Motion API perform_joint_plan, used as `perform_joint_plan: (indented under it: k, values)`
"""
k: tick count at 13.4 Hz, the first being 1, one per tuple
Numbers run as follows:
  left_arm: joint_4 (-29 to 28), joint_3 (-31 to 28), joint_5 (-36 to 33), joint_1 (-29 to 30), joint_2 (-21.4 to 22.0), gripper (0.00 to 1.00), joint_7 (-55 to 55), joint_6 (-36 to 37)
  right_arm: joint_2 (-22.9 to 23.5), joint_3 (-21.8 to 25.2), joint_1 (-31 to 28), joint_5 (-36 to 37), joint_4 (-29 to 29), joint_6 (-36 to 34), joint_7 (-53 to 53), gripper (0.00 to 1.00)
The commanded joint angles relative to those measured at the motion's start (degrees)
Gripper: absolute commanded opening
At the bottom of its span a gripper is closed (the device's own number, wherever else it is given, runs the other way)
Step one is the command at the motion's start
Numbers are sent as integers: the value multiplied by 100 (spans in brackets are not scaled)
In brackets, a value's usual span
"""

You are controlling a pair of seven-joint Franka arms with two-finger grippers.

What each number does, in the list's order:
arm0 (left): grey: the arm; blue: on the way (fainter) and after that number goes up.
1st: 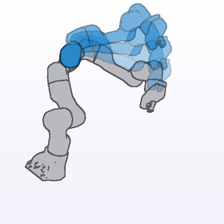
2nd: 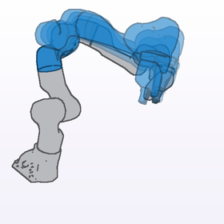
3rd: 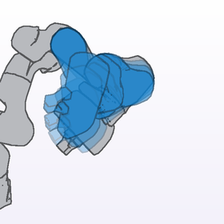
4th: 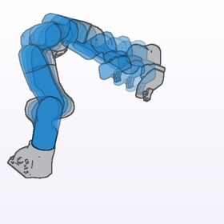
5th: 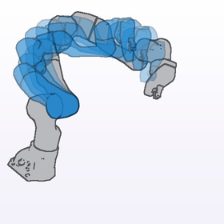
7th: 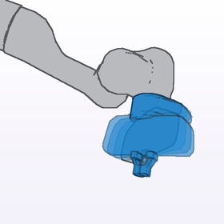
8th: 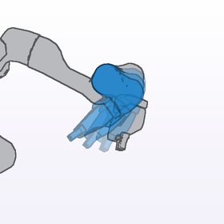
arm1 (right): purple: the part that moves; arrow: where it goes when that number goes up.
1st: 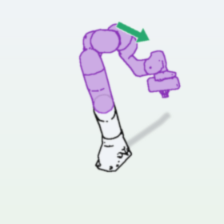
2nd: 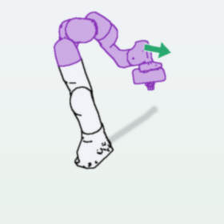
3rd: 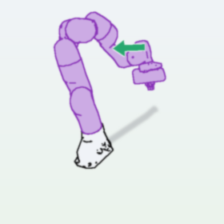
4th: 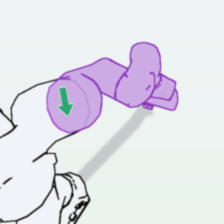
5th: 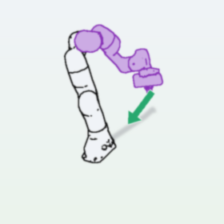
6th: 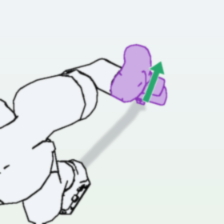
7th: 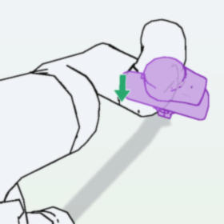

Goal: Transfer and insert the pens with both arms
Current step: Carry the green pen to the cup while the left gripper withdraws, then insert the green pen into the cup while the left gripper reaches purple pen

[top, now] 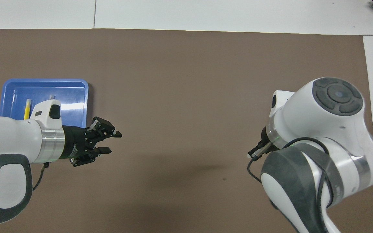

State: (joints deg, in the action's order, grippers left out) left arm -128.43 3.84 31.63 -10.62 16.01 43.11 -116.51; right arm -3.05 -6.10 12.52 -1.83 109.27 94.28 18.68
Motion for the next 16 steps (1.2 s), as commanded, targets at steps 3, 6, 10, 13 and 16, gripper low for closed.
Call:
perform_joint_plan:
  k: [3,6,10,13,16]
  values:
    - [-6,3,-1139,639,148,60,-2049,357,-117,-75,-538,1351,260,229,1960,0]
    - [-6,3,-2027,877,139,60,-3086,323,-134,-75,-1039,1440,655,1231,3191,0]
    - [55,-6,-2529,1439,-27,60,-4511,226,-187,-75,-1251,1458,841,1286,3809,0]
    - [142,-6,-2592,1633,-439,60,-4794,-151,-187,-75,-1461,1467,1033,1513,3958,0]
    - [450,-15,-2715,1870,-967,60,-5013,-389,-169,-75,-1637,1475,1184,1848,4267,0]
